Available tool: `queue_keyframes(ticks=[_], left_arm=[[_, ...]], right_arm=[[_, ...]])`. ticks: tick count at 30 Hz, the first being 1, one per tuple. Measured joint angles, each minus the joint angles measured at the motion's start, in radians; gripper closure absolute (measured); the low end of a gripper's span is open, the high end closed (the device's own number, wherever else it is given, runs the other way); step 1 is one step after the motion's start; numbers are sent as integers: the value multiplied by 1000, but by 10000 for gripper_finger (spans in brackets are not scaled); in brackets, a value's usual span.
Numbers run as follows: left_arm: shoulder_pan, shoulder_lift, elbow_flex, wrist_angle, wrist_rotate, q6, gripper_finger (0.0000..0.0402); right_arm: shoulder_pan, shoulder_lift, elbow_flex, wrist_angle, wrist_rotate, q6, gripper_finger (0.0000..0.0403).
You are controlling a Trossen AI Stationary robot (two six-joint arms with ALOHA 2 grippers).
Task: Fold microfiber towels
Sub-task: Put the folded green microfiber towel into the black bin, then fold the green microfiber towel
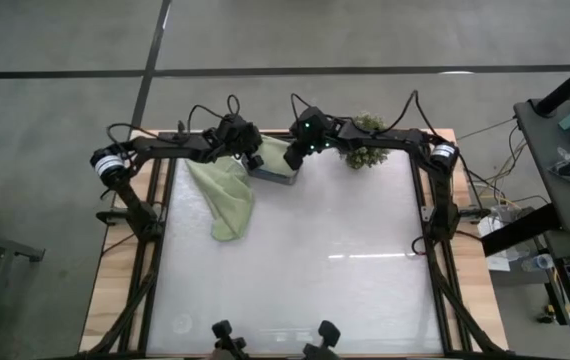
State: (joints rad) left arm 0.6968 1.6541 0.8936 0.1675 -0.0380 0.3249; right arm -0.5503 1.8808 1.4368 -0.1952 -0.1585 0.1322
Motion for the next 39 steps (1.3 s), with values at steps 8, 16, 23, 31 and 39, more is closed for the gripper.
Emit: queue_keyframes(ticks=[8,16,23,31,39], left_arm=[[2,23,0,-13,-1,-31,393],[2,51,0,-8,-3,-33,393],[-2,-17,-2,-44,-4,-34,393],[-58,-227,-14,-130,-4,-76,393],[-255,-431,-108,-154,5,-250,393]], right_arm=[[0,51,0,-26,2,6,394],[0,62,3,-27,3,6,394],[2,48,15,-46,3,3,394],[21,-27,18,-73,5,-4,394],[118,-76,14,-152,5,-52,394]])
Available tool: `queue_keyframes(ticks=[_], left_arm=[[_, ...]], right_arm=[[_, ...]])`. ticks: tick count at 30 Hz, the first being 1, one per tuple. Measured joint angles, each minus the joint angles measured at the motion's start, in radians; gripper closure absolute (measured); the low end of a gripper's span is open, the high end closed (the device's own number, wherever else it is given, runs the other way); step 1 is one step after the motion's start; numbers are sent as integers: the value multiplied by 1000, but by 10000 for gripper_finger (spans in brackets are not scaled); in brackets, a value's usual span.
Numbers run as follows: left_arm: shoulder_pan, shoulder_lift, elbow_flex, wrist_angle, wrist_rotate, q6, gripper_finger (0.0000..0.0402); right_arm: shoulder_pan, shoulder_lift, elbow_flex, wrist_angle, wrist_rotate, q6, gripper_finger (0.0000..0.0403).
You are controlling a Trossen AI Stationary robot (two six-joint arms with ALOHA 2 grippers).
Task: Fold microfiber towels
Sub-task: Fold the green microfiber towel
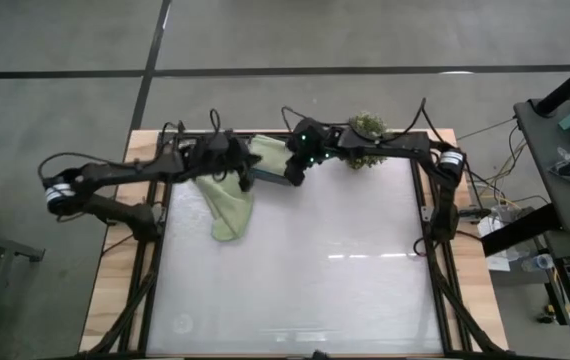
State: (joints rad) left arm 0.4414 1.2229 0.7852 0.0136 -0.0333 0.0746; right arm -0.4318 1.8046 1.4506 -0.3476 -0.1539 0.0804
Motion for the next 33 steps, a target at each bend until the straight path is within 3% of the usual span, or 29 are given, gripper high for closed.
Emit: queue_keyframes(ticks=[5,11,16,23,28,33], left_arm=[[-154,-62,-86,-38,3,-160,393],[-322,-87,-92,-318,3,-374,393],[-475,-61,-90,-395,0,-459,387],[-590,22,-66,-489,-38,-463,302],[-595,107,-66,-504,-170,-489,229],[-594,223,-61,-503,-181,-496,204]], right_arm=[[95,-33,-11,-74,0,-51,394],[206,-97,-93,-92,-3,-80,394],[255,-144,-158,-76,-2,-82,394],[268,-148,-165,-19,0,-81,394],[268,-147,-165,-10,-1,-65,394],[268,-147,-175,-9,0,-65,394]])
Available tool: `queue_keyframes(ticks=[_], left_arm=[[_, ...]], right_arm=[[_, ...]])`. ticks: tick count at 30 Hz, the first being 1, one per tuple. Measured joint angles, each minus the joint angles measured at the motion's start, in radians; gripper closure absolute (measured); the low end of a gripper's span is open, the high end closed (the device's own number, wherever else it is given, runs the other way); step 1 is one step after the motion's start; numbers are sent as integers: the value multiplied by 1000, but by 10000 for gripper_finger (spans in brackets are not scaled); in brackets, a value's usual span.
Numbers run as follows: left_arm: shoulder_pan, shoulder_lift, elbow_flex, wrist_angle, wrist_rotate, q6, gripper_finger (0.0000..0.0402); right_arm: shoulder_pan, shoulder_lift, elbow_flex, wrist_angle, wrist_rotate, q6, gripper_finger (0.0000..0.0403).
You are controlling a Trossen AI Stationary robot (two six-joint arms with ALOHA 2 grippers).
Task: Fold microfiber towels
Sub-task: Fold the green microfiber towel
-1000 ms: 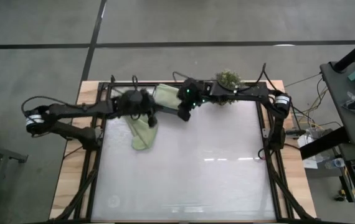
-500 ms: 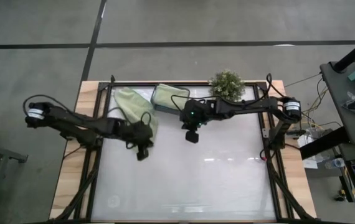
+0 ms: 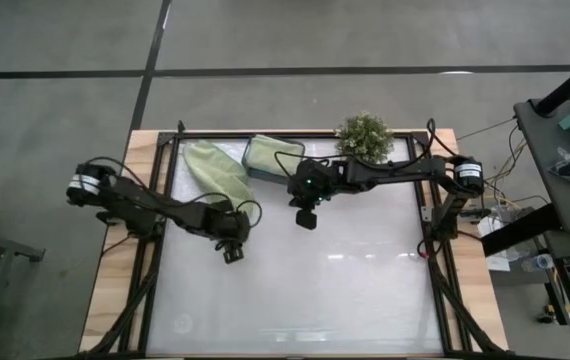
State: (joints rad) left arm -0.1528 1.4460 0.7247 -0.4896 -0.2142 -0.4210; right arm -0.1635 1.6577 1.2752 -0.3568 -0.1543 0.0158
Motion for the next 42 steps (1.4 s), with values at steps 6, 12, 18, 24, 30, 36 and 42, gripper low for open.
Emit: queue_keyframes(ticks=[6,12,18,24,30,36,42], left_arm=[[0,92,35,3,43,16,236],[0,72,47,1,58,92,345],[0,-22,82,-33,65,143,394],[-4,-142,131,-21,151,215,400],[-6,-226,141,-23,154,218,400],[-6,-244,141,-16,155,218,400],[-11,-233,140,-11,157,217,400]], right_arm=[[0,1,-22,3,0,2,394],[2,1,-55,55,0,-15,394],[25,2,-117,155,-10,-35,385],[43,3,-143,277,-9,-53,333],[89,2,-182,456,-10,-184,267],[120,48,-224,736,-11,-267,227],[118,187,-178,873,-8,-279,222]])
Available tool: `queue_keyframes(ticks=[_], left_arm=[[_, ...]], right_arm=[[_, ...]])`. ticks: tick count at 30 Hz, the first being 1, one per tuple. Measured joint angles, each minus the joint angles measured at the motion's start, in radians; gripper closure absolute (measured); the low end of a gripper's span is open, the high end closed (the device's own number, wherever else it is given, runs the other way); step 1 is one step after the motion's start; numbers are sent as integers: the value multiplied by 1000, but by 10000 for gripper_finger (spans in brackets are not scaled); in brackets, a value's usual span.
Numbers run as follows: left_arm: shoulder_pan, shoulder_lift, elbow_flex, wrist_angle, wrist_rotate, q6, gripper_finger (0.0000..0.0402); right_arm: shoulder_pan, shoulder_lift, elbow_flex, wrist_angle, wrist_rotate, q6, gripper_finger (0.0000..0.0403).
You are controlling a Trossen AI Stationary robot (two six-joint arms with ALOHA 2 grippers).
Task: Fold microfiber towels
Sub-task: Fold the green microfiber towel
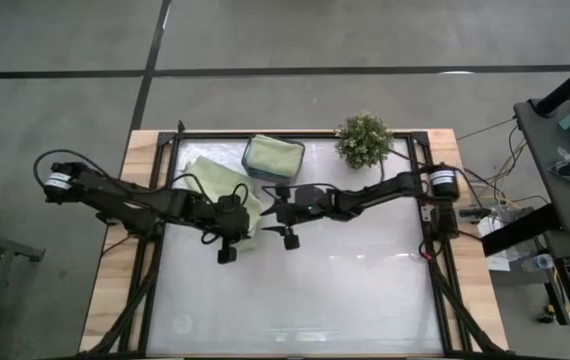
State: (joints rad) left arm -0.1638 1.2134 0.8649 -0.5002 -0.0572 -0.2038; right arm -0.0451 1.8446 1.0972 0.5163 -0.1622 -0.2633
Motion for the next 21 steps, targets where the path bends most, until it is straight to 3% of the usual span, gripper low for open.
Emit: queue_keyframes(ticks=[10,17,21], left_arm=[[-3,0,1,53,0,1,400],[-3,-5,6,57,0,4,400],[-3,-5,26,43,1,4,400]], right_arm=[[-9,206,146,-4,96,-24,257],[-7,180,151,-22,121,-91,379],[-7,106,144,-143,133,-122,392]])
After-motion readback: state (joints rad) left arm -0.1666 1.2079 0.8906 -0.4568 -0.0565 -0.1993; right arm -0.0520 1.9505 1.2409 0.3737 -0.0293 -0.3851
